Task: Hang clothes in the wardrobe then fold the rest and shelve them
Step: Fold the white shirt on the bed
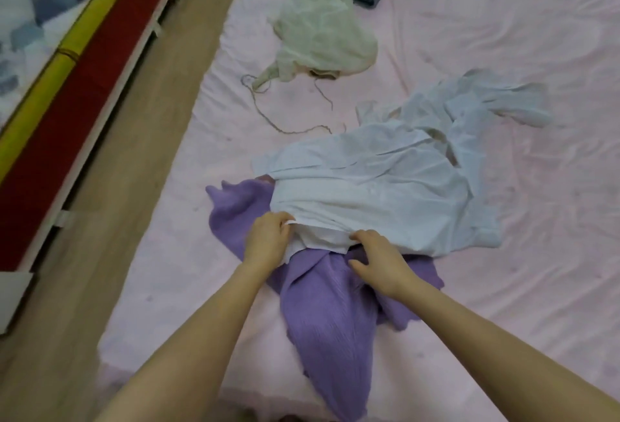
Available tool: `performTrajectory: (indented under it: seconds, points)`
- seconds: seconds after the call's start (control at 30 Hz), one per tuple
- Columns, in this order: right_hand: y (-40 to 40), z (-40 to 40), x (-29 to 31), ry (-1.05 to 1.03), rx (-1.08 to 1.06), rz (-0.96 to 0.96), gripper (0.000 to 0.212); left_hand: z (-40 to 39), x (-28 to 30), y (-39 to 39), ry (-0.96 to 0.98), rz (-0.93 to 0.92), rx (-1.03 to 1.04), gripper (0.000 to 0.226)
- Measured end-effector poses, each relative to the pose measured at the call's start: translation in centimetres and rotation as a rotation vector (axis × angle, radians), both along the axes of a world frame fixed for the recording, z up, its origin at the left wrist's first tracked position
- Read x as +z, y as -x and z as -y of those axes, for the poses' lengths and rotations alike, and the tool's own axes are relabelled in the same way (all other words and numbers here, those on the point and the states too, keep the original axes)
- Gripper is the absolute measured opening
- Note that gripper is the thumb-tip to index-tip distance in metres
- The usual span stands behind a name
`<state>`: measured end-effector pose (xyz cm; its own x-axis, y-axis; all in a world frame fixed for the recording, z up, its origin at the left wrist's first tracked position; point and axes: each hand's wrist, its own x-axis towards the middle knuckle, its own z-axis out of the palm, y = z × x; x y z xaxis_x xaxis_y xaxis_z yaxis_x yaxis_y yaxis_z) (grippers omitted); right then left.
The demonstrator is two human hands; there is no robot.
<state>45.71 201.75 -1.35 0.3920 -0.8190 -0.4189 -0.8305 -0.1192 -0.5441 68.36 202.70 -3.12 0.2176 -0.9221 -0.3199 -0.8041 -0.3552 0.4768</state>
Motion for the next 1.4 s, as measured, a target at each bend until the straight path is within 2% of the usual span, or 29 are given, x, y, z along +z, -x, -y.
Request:
performTrajectory:
  seconds: [0.07, 0.2, 0.3, 0.4, 0.53, 0.63, 0.77, 0.83, 0.9, 0.93, 0.97, 1.0, 1.07, 1.1, 1.13, 1.17, 1.3, 1.4]
  points:
    - [-0.3, 0.3, 1.4, 0.064, -0.057, 0.069, 0.054, 0.3, 2.8, 0.2, 0.101, -0.223, 0.05, 0.026]
    - [-1.8, 1.9, 5.5, 0.152, -0.172, 0.167, 0.056, 1.6, 9.3, 0.0, 0.214, -0.435, 0.023, 0.015]
    - [-2.1, 3.2, 9.3, 0.273, -0.246, 0.158, 0.048, 3.5, 14.9, -0.8, 0.155, -0.428, -0.147, 0.017]
    - [-1.7, 4.1, 15.2, 0.428, -0.212, 0.122, 0.038, 5.4, 22.6, -0.9, 0.161, -0.45, -0.236, 0.016]
    - [-0.9, 6.3, 24.8, 0.493, -0.239, 0.202, 0.016, 7.7, 32.4, 0.1, 0.159, -0.547, -0.196, 0.019]
    - [0.4, 8.4, 32.2, 0.581, -0.284, 0.27, 0.004, 8.8, 37.7, 1.0, 0.247, -0.587, -0.171, 0.023]
    - [3.0, 9.9, 41.6, 0.777, -0.296, 0.312, 0.012, 8.6, 44.6, 2.6, 0.169, -0.684, -0.275, 0.022]
    - [4.4, 10.0, 44.9, 0.87, -0.293, 0.308, 0.016, 8.3, 47.1, 3.4, 0.145, -0.829, -0.339, 0.029]
    - [5.7, 10.0, 47.7, 0.919, -0.299, 0.282, 0.019, 8.1, 49.6, 4.6, 0.205, -0.942, -0.315, 0.032]
    - [6.4, 10.0, 48.9, 0.945, -0.327, 0.278, 0.019, 7.9, 50.9, 5.5, 0.272, -0.895, -0.322, 0.034]
    - [6.8, 9.7, 50.0, 0.97, -0.353, 0.271, 0.019, 7.6, 52.2, 6.5, 0.338, -0.751, -0.358, 0.034]
    - [7.1, 9.8, 50.9, 0.99, -0.375, 0.278, 0.018, 7.3, 53.1, 7.3, 0.384, -0.522, -0.416, 0.033]
    - [7.6, 9.6, 52.6, 1.037, -0.387, 0.283, 0.015, 6.6, 54.5, 9.5, 0.494, 0.056, -0.531, 0.032]
    - [7.8, 9.3, 53.4, 1.057, -0.389, 0.288, 0.015, 6.5, 54.8, 10.8, 0.555, 0.238, -0.544, 0.03]
    - [7.9, 9.2, 54.1, 1.079, -0.388, 0.294, 0.015, 6.4, 55.0, 11.9, 0.599, 0.315, -0.519, 0.028]
    - [8.0, 9.1, 54.6, 1.098, -0.391, 0.295, 0.015, 6.6, 55.1, 12.7, 0.614, 0.316, -0.472, 0.029]
    - [9.3, 8.6, 55.9, 1.127, -0.403, 0.239, 0.015, 7.5, 56.3, 14.2, 0.568, 0.047, -0.384, 0.029]
    - [10.1, 7.9, 55.5, 1.127, -0.369, 0.182, 0.012, 7.2, 56.6, 15.6, 0.548, 0.045, -0.395, 0.021]
